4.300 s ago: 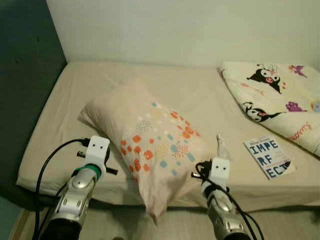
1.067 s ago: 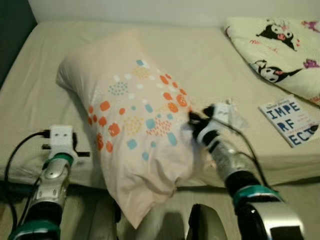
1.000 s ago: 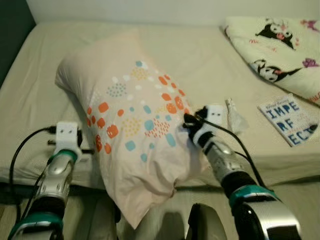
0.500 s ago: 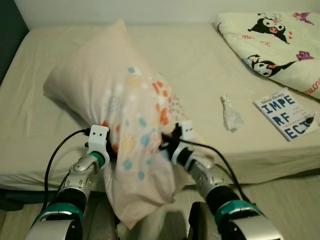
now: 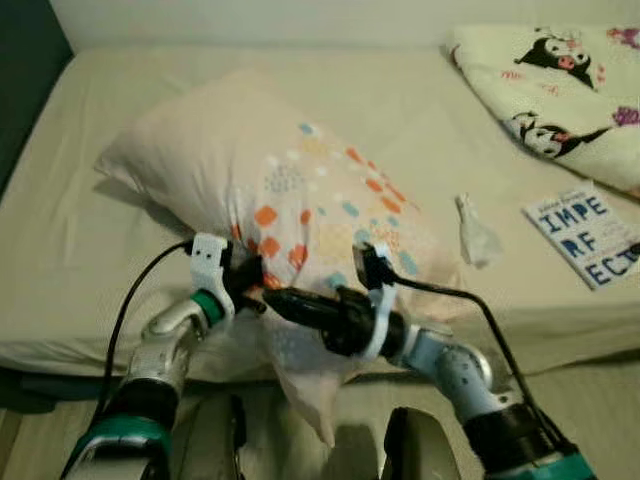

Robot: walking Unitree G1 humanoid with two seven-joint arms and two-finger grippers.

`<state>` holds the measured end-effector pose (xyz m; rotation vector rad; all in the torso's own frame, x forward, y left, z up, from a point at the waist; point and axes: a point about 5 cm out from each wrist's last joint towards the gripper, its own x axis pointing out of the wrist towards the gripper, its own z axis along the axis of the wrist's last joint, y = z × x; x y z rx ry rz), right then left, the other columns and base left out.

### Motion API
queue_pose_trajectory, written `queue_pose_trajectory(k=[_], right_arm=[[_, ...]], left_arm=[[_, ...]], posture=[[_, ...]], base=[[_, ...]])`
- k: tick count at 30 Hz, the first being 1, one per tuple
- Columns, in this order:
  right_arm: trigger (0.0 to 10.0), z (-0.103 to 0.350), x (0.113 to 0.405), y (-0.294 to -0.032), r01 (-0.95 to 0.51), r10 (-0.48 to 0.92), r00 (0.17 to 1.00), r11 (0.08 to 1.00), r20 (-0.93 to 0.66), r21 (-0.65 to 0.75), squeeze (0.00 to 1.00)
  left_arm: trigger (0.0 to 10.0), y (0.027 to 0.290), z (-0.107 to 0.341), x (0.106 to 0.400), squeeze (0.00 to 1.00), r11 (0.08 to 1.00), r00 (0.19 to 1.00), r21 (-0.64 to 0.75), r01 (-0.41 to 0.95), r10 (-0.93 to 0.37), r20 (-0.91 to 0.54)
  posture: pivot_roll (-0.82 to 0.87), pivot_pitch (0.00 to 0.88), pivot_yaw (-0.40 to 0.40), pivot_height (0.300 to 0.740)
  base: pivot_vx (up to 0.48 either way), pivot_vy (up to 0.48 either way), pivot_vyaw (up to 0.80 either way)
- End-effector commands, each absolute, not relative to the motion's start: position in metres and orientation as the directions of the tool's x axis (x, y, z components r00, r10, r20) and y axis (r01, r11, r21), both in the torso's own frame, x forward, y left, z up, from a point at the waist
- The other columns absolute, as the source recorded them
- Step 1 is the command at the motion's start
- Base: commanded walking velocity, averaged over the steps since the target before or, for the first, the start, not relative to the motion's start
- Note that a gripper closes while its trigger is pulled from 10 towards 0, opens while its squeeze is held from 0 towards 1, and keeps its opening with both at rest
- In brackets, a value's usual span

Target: Clean up the room

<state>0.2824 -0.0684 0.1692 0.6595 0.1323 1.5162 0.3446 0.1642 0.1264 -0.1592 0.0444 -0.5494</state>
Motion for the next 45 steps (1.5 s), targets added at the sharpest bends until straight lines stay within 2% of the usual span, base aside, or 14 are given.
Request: queue_pose_trajectory(k=[1,2,3,5,7,10,13,18,21,29,37,41,43,45], right_arm=[[10.0,0.172,0.28,-0.071,-0.879,0.938,0.07,-0.103,0.339,0.466,0.0],[10.0,0.176,0.288,-0.081,-0.894,0.928,0.13,-0.043,0.35,0.445,0.0],[10.0,0.176,0.288,-0.081,-0.894,0.928,0.13,-0.043,0.35,0.445,0.0],[10.0,0.178,0.339,-0.115,-0.846,0.817,0.477,0.326,0.324,0.423,0.0],[10.0,0.178,0.339,-0.115,-0.846,0.817,0.477,0.326,0.324,0.423,0.0],[10.0,0.172,0.378,-0.154,-0.54,0.515,0.836,0.713,0.188,0.447,0.0],[10.0,0.165,0.387,-0.178,-0.317,0.298,0.947,0.828,0.116,0.462,0.0],[10.0,0.16,0.389,-0.183,-0.229,0.222,0.973,0.88,0.066,0.416,0.0],[10.0,0.147,0.39,-0.185,-0.072,0.081,0.995,0.985,-0.053,0.156,0.0],[10.0,0.136,0.386,-0.206,0.128,-0.128,0.986,0.992,-0.102,-0.005,0.0],[10.0,0.121,0.38,-0.208,0.143,-0.143,0.98,0.99,-0.141,-0.012,0.0],[10.0,0.095,0.371,-0.157,-0.095,0.142,0.974,0.964,-0.178,0.249,0.0],[10.0,0.093,0.37,-0.15,-0.132,0.185,0.968,0.951,-0.172,0.279,0.0],[10.0,0.085,0.359,-0.125,-0.362,0.441,0.89,0.841,-0.12,0.402,0.0]], left_arm=[[10.0,0.165,0.135,0.342,0.0,0.828,0.839,-0.151,0.541,-0.544,0.022],[10.0,0.181,0.148,0.334,0.0,0.844,0.853,-0.121,0.522,-0.52,0.049],[10.0,0.181,0.148,0.334,0.0,0.844,0.853,-0.121,0.522,-0.52,0.049],[10.0,0.224,0.158,0.314,0.0,0.911,0.91,0.001,0.413,-0.413,0.014],[10.0,0.224,0.158,0.314,0.0,0.911,0.91,0.001,0.413,-0.413,0.014],[10.0,0.27,0.156,0.298,0.0,0.976,0.984,0.122,0.18,-0.178,-0.022],[10.0,0.3,0.162,0.285,0.0,0.987,0.998,0.148,-0.059,0.055,0.036],[10.0,0.307,0.166,0.28,0.0,0.983,0.992,0.138,-0.122,0.114,0.059],[10.0,0.28,0.172,0.276,0.0,0.99,0.998,0.141,0.012,-0.022,0.066],[10.0,0.234,0.173,0.267,0.0,0.941,0.961,0.212,0.264,-0.276,0.03],[10.0,0.24,0.177,0.26,0.0,0.936,0.962,0.234,0.262,-0.272,0.012],[10.0,0.265,0.179,0.263,0.0,0.956,0.99,0.255,0.142,-0.144,-0.012],[10.0,0.268,0.179,0.263,0.0,0.957,0.993,0.264,0.121,-0.121,-0.018],[10.0,0.274,0.176,0.264,0.0,0.967,0.999,0.248,0.054,-0.051,-0.017]], posture=[[0.17,0.141,0.004,0.565],[0.17,0.14,-0.002,0.565],[0.17,0.14,-0.002,0.565],[0.19,0.15,-0.016,0.565],[0.19,0.15,-0.016,0.565],[0.22,0.159,-0.029,0.565],[0.23,0.162,-0.034,0.565],[0.24,0.17,-0.039,0.565],[0.27,0.179,-0.046,0.565],[0.35,0.208,-0.03,0.565],[0.38,0.205,-0.013,0.565],[0.37,0.217,0.005,0.565],[0.36,0.216,0.005,0.565],[0.34,0.21,0.008,0.565]], base=[[0.0,0.0,0.0],[0.0,0.0,0.0],[0.0,0.0,0.0],[0.0,0.0,0.0],[0.0,0.0,0.0],[0.0,0.0,0.0],[0.0,0.0,0.0],[0.0,0.0,0.0],[0.0,0.0,0.0],[0.0,0.0,0.0],[0.0,0.0,0.0],[0.0,0.0,0.0],[0.0,0.0,0.0],[0.0,0.0,0.0]])
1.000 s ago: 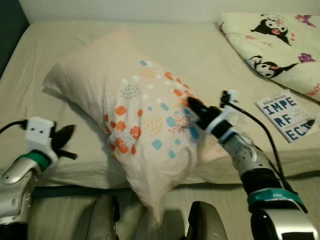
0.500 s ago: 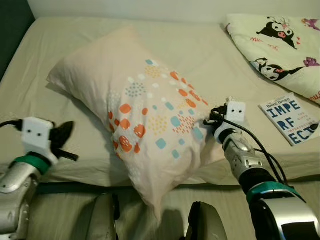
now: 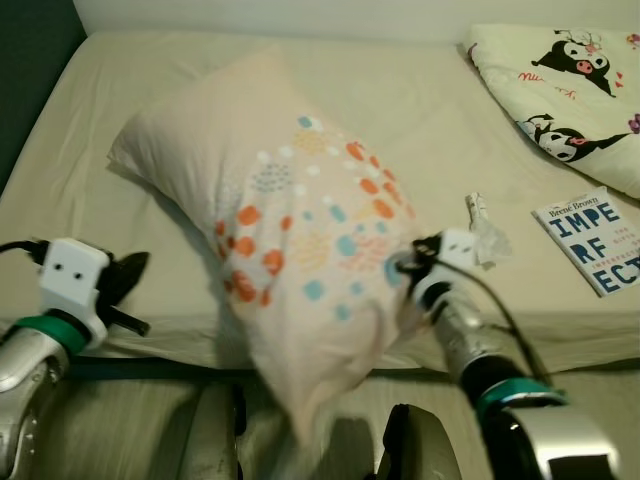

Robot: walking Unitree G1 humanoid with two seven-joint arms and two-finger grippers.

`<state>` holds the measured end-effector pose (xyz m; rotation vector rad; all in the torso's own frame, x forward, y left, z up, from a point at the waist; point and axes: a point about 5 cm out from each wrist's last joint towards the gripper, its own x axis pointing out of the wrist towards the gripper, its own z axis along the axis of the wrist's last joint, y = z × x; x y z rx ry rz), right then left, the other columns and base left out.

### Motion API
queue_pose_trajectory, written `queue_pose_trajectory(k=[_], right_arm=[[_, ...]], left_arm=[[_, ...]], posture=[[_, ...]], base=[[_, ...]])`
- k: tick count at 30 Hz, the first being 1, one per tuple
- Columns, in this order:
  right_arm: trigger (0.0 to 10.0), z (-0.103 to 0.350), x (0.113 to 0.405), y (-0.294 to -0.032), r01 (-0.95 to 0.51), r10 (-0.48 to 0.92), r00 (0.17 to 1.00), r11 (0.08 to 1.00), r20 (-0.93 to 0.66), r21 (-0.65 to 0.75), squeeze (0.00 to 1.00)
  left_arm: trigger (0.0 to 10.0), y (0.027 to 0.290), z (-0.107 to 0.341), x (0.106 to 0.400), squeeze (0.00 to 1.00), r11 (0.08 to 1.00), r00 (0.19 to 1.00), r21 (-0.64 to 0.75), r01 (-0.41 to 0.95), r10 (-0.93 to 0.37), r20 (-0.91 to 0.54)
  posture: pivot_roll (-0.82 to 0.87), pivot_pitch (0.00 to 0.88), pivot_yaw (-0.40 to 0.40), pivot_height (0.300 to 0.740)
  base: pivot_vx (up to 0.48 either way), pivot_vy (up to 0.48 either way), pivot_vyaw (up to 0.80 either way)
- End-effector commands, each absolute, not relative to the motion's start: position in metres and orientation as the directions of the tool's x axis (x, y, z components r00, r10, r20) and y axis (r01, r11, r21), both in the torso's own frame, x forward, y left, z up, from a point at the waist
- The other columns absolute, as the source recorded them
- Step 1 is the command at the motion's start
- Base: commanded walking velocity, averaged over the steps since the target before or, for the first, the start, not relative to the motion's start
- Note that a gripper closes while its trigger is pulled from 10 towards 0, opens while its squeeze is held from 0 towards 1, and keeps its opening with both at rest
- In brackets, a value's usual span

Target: Clean up the room

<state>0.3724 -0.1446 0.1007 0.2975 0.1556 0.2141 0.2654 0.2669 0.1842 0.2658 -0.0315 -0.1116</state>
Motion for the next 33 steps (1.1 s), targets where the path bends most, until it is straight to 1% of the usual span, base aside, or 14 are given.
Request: queue_pose_trajectory(k=[1,3,5,6,9,10,12,13,16,18,19,22,24,33], right_arm=[[10.0,0.085,0.359,-0.125,-0.362,0.441,0.89,0.841,-0.12,0.402,0.0],[10.0,0.082,0.355,-0.117,-0.441,0.526,0.845,0.784,-0.092,0.436,0.0],[10.0,0.081,0.338,-0.108,-0.657,0.745,0.666,0.598,-0.017,0.459,0.0],[10.0,0.081,0.338,-0.108,-0.657,0.745,0.666,0.598,-0.017,0.459,0.0],[10.0,0.104,0.321,-0.115,-0.774,0.854,0.5,0.367,0.144,0.516,0.0],[10.0,0.14,0.324,-0.13,-0.777,0.8,0.508,0.264,0.32,0.572,0.0],[10.0,0.14,0.324,-0.13,-0.777,0.8,0.508,0.264,0.32,0.572,0.0],[10.0,0.172,0.327,-0.145,-0.792,0.735,0.499,0.172,0.459,0.585,0.0],[10.0,0.197,0.334,-0.162,-0.81,0.663,0.508,0.152,0.55,0.566,0.0],[10.0,0.203,0.354,-0.192,-0.794,0.616,0.586,0.309,0.526,0.523,0.0],[10.0,0.203,0.354,-0.192,-0.794,0.616,0.586,0.309,0.526,0.523,0.0],[10.0,0.167,0.374,-0.212,-0.546,0.509,0.834,0.706,0.212,0.452,0.0],[10.0,0.153,0.376,-0.215,-0.421,0.421,0.903,0.832,0.085,0.36,0.0],[10.0,0.13,0.376,-0.21,-0.157,0.178,0.982,0.957,-0.067,0.243,0.0]], left_arm=[[10.0,0.274,0.176,0.264,0.0,0.967,0.999,0.248,0.054,-0.051,-0.017],[10.0,0.276,0.175,0.264,0.0,0.97,0.999,0.24,0.035,-0.032,-0.018],[10.0,0.281,0.173,0.265,0.0,0.974,1.0,0.225,-0.008,0.012,-0.015],[10.0,0.281,0.173,0.265,0.0,0.974,1.0,0.225,-0.008,0.012,-0.015],[10.0,0.29,0.176,0.266,0.0,0.977,0.998,0.201,-0.065,0.065,0.005],[10.0,0.296,0.181,0.267,0.0,0.977,0.994,0.182,-0.108,0.105,0.024],[10.0,0.296,0.181,0.267,0.0,0.977,0.994,0.182,-0.108,0.105,0.024],[10.0,0.302,0.184,0.267,0.0,0.976,0.99,0.167,-0.14,0.135,0.038],[10.0,0.306,0.187,0.268,0.0,0.974,0.986,0.155,-0.164,0.159,0.047],[10.0,0.309,0.187,0.269,0.0,0.972,0.983,0.15,-0.182,0.176,0.051],[10.0,0.309,0.187,0.269,0.0,0.972,0.983,0.15,-0.182,0.176,0.051],[10.0,0.303,0.181,0.27,0.0,0.973,0.988,0.171,-0.157,0.155,0.021],[10.0,0.3,0.173,0.27,0.0,0.972,0.989,0.186,-0.141,0.147,-0.021],[10.0,0.289,0.145,0.267,0.0,0.973,0.985,0.197,-0.121,0.142,-0.099]], posture=[[0.34,0.21,0.008,0.565],[0.34,0.21,0.008,0.565],[0.32,0.198,0.01,0.565],[0.32,0.198,0.01,0.565],[0.32,0.195,0.008,0.565],[0.31,0.192,0.003,0.565],[0.31,0.192,0.003,0.565],[0.31,0.191,0.004,0.565],[0.3,0.19,0.004,0.565],[0.3,0.179,-0.001,0.565],[0.3,0.179,-0.001,0.565],[0.31,0.178,-0.005,0.565],[0.31,0.176,-0.006,0.565],[0.32,0.177,-0.007,0.565]], base=[[0.0,0.0,0.0],[0.0,0.0,0.0],[0.0,0.0,0.0],[0.0,0.0,0.0],[0.0,0.0,0.0],[0.0,0.0,0.0],[0.0,0.0,0.0],[0.0,0.0,0.0],[0.0,0.0,0.0],[0.0,0.0,0.0],[0.0,0.0,0.0],[0.0,0.0,0.0],[0.0,0.0,0.0],[0.0,0.0,0.0]])
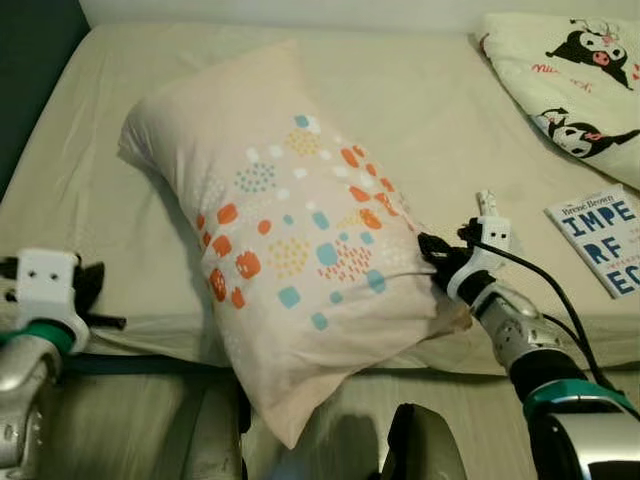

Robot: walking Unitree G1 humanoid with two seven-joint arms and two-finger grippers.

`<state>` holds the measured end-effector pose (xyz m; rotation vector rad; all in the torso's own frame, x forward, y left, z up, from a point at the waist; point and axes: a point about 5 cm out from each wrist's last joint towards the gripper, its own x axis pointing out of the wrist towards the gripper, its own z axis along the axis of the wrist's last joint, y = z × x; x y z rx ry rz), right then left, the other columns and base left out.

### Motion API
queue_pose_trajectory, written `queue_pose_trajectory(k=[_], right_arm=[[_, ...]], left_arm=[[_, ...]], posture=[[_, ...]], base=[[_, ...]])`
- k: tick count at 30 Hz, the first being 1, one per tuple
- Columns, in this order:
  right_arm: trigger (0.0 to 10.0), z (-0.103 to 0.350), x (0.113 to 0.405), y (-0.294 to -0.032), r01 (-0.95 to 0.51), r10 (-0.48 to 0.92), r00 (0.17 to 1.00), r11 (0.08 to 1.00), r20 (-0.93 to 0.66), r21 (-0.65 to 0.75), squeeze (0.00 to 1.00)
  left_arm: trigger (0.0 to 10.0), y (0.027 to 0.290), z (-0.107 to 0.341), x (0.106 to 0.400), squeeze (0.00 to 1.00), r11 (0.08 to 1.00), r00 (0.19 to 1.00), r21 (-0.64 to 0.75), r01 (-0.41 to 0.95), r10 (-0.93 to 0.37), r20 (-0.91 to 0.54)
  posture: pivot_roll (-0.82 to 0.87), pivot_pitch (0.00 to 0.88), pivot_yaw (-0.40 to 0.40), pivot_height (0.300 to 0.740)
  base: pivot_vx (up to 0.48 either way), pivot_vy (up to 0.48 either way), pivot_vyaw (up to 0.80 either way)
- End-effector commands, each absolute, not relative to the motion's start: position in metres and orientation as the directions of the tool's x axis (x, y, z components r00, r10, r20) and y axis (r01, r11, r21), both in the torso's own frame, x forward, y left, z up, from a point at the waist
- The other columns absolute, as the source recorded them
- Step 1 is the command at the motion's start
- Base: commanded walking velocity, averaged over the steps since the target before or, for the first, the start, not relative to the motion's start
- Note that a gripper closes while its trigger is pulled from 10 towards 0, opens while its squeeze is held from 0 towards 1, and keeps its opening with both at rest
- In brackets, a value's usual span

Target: Clean up the room

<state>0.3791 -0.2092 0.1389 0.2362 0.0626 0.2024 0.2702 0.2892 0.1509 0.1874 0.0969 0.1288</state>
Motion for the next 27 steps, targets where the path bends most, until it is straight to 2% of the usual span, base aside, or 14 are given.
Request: queue_pose_trajectory(k=[1,5,9,11,12,14,15,16,17,19,21,22,24,27], right_arm=[[10.0,0.13,0.376,-0.21,-0.157,0.178,0.982,0.957,-0.067,0.243,0.0],[10.0,0.129,0.379,-0.212,-0.04,0.062,0.996,0.961,-0.071,0.274,0.0],[10.0,0.104,0.373,-0.174,-0.241,0.287,0.94,0.942,-0.185,0.235,0.0],[10.0,0.08,0.354,-0.137,-0.547,0.592,0.766,0.805,-0.251,0.228,0.0],[10.0,0.08,0.354,-0.137,-0.547,0.592,0.766,0.805,-0.251,0.228,0.0],[10.0,0.063,0.331,-0.115,-0.739,0.795,0.548,0.605,-0.259,0.295,0.0],[10.0,0.059,0.323,-0.11,-0.782,0.847,0.471,0.53,-0.246,0.329,0.0],[10.0,0.059,0.323,-0.11,-0.782,0.847,0.471,0.53,-0.246,0.329,0.0],[10.0,0.058,0.311,-0.108,-0.826,0.909,0.364,0.416,-0.203,0.381,0.0],[10.0,0.058,0.311,-0.108,-0.826,0.909,0.364,0.416,-0.203,0.381,0.0],[10.0,0.078,0.29,-0.112,-0.83,0.972,0.234,0.199,0.003,0.521,0.0],[10.0,0.078,0.29,-0.112,-0.83,0.972,0.234,0.199,0.003,0.521,0.0],[10.0,0.112,0.281,-0.122,-0.807,0.956,0.189,0.021,0.225,0.59,0.0],[10.0,0.129,0.289,-0.133,-0.804,0.916,0.245,0.008,0.318,0.595,0.0]], left_arm=[[10.0,0.289,0.145,0.267,0.0,0.973,0.985,0.197,-0.121,0.142,-0.099],[10.0,0.286,0.143,0.266,0.0,0.974,0.985,0.196,-0.115,0.137,-0.101],[10.0,0.286,0.135,0.265,0.0,0.974,0.982,0.195,-0.118,0.145,-0.125],[10.0,0.284,0.133,0.265,0.0,0.975,0.981,0.191,-0.116,0.142,-0.131],[10.0,0.284,0.133,0.265,0.0,0.975,0.981,0.191,-0.116,0.142,-0.131],[10.0,0.283,0.132,0.265,0.0,0.976,0.981,0.185,-0.117,0.142,-0.131],[10.0,0.283,0.132,0.265,0.0,0.976,0.981,0.184,-0.118,0.143,-0.131],[10.0,0.283,0.132,0.265,0.0,0.976,0.981,0.184,-0.118,0.143,-0.131],[10.0,0.283,0.132,0.266,0.0,0.976,0.981,0.179,-0.122,0.146,-0.129],[10.0,0.283,0.132,0.266,0.0,0.976,0.981,0.179,-0.122,0.146,-0.129],[10.0,0.285,0.133,0.266,0.0,0.977,0.981,0.169,-0.133,0.154,-0.119],[10.0,0.285,0.133,0.266,0.0,0.977,0.981,0.169,-0.133,0.154,-0.119],[10.0,0.288,0.135,0.265,0.0,0.976,0.98,0.16,-0.149,0.167,-0.105],[10.0,0.291,0.137,0.265,0.0,0.974,0.979,0.154,-0.164,0.18,-0.098]], posture=[[0.32,0.177,-0.007,0.565],[0.33,0.177,-0.013,0.565],[0.32,0.186,-0.014,0.565],[0.31,0.184,-0.015,0.565],[0.31,0.184,-0.015,0.565],[0.31,0.185,-0.014,0.565],[0.31,0.185,-0.014,0.565],[0.31,0.185,-0.014,0.565],[0.3,0.193,-0.016,0.565],[0.3,0.193,-0.016,0.565],[0.3,0.191,-0.016,0.565],[0.3,0.191,-0.016,0.565],[0.29,0.19,-0.017,0.565],[0.28,0.19,-0.018,0.565]], base=[[0.0,0.0,0.0],[0.0,0.0,0.0],[0.0,0.0,0.0],[0.0,0.0,0.0],[0.0,0.0,0.0],[0.0,0.0,0.0],[0.0,0.0,0.0],[0.0,0.0,0.0],[0.0,0.0,0.0],[0.0,0.0,0.0],[0.0,0.0,0.0],[0.0,0.0,0.0],[0.0,0.0,0.0],[0.0,0.0,0.0]])
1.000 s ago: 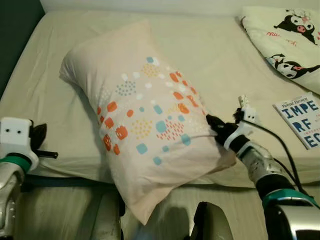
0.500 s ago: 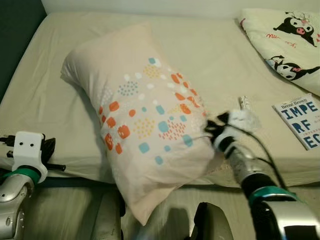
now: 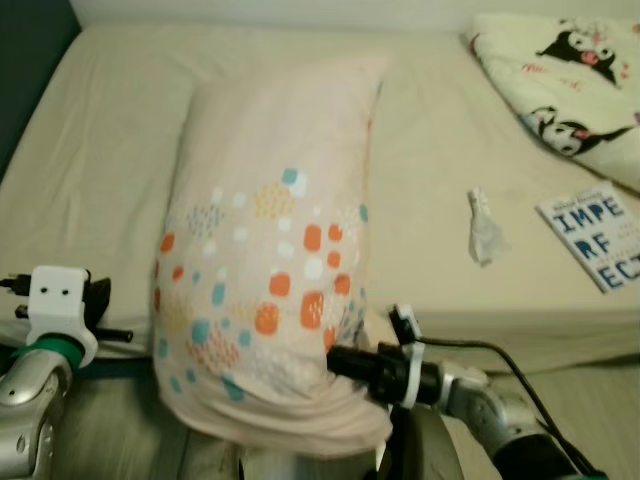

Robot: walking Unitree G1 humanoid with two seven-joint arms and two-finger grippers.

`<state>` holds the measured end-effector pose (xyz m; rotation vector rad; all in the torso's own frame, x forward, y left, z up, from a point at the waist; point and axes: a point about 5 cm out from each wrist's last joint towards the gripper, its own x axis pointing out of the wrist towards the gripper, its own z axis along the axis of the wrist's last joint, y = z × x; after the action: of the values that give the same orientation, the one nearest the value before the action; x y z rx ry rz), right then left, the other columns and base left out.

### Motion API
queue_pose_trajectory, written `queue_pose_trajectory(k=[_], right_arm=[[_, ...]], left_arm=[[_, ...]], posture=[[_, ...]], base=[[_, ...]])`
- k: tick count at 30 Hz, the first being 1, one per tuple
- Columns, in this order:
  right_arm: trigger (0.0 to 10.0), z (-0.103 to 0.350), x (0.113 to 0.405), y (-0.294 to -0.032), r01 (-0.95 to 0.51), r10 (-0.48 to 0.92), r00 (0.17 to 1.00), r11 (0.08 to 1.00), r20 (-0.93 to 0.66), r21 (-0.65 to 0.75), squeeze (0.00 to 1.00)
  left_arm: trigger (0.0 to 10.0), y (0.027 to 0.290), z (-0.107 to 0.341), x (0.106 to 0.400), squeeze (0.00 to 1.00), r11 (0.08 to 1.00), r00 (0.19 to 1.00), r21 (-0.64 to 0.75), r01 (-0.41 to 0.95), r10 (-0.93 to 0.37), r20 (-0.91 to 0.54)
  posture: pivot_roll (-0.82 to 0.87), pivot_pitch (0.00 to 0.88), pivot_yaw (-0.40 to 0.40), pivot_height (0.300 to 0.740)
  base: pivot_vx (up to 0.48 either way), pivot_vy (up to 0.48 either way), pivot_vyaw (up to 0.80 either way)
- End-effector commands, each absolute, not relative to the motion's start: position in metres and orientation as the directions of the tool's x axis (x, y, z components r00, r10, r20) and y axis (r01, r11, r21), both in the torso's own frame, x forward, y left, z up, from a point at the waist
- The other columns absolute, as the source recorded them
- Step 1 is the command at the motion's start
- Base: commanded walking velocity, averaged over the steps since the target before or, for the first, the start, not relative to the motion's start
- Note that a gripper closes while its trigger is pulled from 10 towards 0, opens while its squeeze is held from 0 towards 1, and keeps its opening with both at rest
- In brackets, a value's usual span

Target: Clean up the room

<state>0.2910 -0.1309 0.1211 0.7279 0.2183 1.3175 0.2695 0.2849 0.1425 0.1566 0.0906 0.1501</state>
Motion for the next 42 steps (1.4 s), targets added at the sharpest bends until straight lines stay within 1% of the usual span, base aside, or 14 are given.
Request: queue_pose_trajectory(k=[1,2,5,11,16,19,21,22,24,26,27,28,29,42], right_arm=[[10.0,0.145,0.301,-0.148,-0.805,0.858,0.324,0.028,0.399,0.593,0.0],[10.0,0.157,0.313,-0.163,-0.804,0.798,0.39,0.053,0.46,0.592,0.0],[10.0,0.163,0.318,-0.172,-0.803,0.76,0.424,0.065,0.493,0.592,0.0],[10.0,0.141,0.33,-0.199,-0.749,0.79,0.573,0.396,0.219,0.531,0.0],[10.0,0.139,0.326,-0.212,-0.728,0.784,0.601,0.457,0.155,0.512,0.0],[10.0,0.147,0.334,-0.23,-0.642,0.667,0.726,0.572,0.166,0.51,0.0],[10.0,0.147,0.334,-0.23,-0.642,0.667,0.726,0.572,0.166,0.51,0.0],[10.0,0.144,0.35,-0.247,-0.4,0.411,0.905,0.742,0.107,0.538,0.0],[10.0,0.138,0.357,-0.252,-0.252,0.255,0.964,0.779,0.077,0.574,0.0],[10.0,0.137,0.359,-0.251,-0.233,0.228,0.97,0.769,0.085,0.596,0.0],[10.0,0.134,0.361,-0.245,-0.221,0.211,0.973,0.752,0.09,0.621,0.24],[10.0,0.134,0.361,-0.245,-0.221,0.211,0.973,0.752,0.09,0.621,0.24],[10.0,0.129,0.364,-0.235,-0.196,0.191,0.978,0.736,0.079,0.648,0.98],[10.0,0.101,0.362,-0.192,-0.184,0.252,0.967,0.63,0.026,0.755,1.0]], left_arm=[[10.0,0.293,0.137,0.265,0.0,0.973,0.976,0.146,-0.181,0.195,-0.092],[10.0,0.295,0.138,0.266,0.0,0.971,0.975,0.144,-0.192,0.206,-0.09],[10.0,0.296,0.138,0.266,0.0,0.97,0.973,0.144,-0.197,0.211,-0.089],[10.0,0.295,0.135,0.266,0.0,0.968,0.972,0.153,-0.198,0.215,-0.099],[10.0,0.299,0.134,0.264,0.0,0.965,0.968,0.153,-0.215,0.231,-0.099],[10.0,0.308,0.135,0.263,0.0,0.954,0.958,0.143,-0.264,0.277,-0.076],[10.0,0.308,0.135,0.263,0.0,0.954,0.958,0.143,-0.264,0.277,-0.076],[10.0,0.312,0.132,0.272,1.0,0.951,0.952,0.052,-0.303,0.305,-0.031],[10.0,0.304,0.13,0.288,1.0,0.968,0.97,-0.067,-0.24,0.242,0.011],[10.0,0.299,0.129,0.295,1.0,0.974,0.978,-0.098,-0.202,0.205,0.025],[10.0,0.295,0.129,0.304,1.0,0.975,0.984,-0.141,-0.171,0.176,0.029],[10.0,0.295,0.129,0.304,1.0,0.975,0.984,-0.141,-0.171,0.176,0.029],[10.0,0.287,0.129,0.317,1.0,0.973,0.991,-0.196,-0.12,0.129,0.035],[10.0,0.24,0.116,0.338,1.0,0.916,0.991,-0.379,0.131,-0.129,0.031]], posture=[[0.28,0.19,-0.018,0.565],[0.28,0.191,-0.02,0.565],[0.28,0.191,-0.02,0.565],[0.28,0.189,-0.031,0.565],[0.28,0.186,-0.037,0.565],[0.26,0.178,-0.049,0.565],[0.26,0.178,-0.049,0.565],[0.23,0.166,-0.098,0.565],[0.22,0.164,-0.104,0.565],[0.22,0.163,-0.104,0.565],[0.21,0.158,-0.1,0.565],[0.21,0.158,-0.1,0.565],[0.2,0.149,-0.094,0.565],[0.18,0.153,-0.076,0.565]], base=[[0.0,0.0,0.0],[0.0,0.0,0.0],[0.0,0.0,0.0],[0.0,0.0,0.0],[0.0,0.0,0.0],[0.0,0.0,0.0],[0.0,0.0,0.0],[0.0,0.0,0.0],[0.0,0.0,0.0],[0.0,0.0,0.0],[0.0,0.0,0.0],[0.0,0.0,0.0],[0.0,0.0,0.0],[0.0,0.0,0.0]])
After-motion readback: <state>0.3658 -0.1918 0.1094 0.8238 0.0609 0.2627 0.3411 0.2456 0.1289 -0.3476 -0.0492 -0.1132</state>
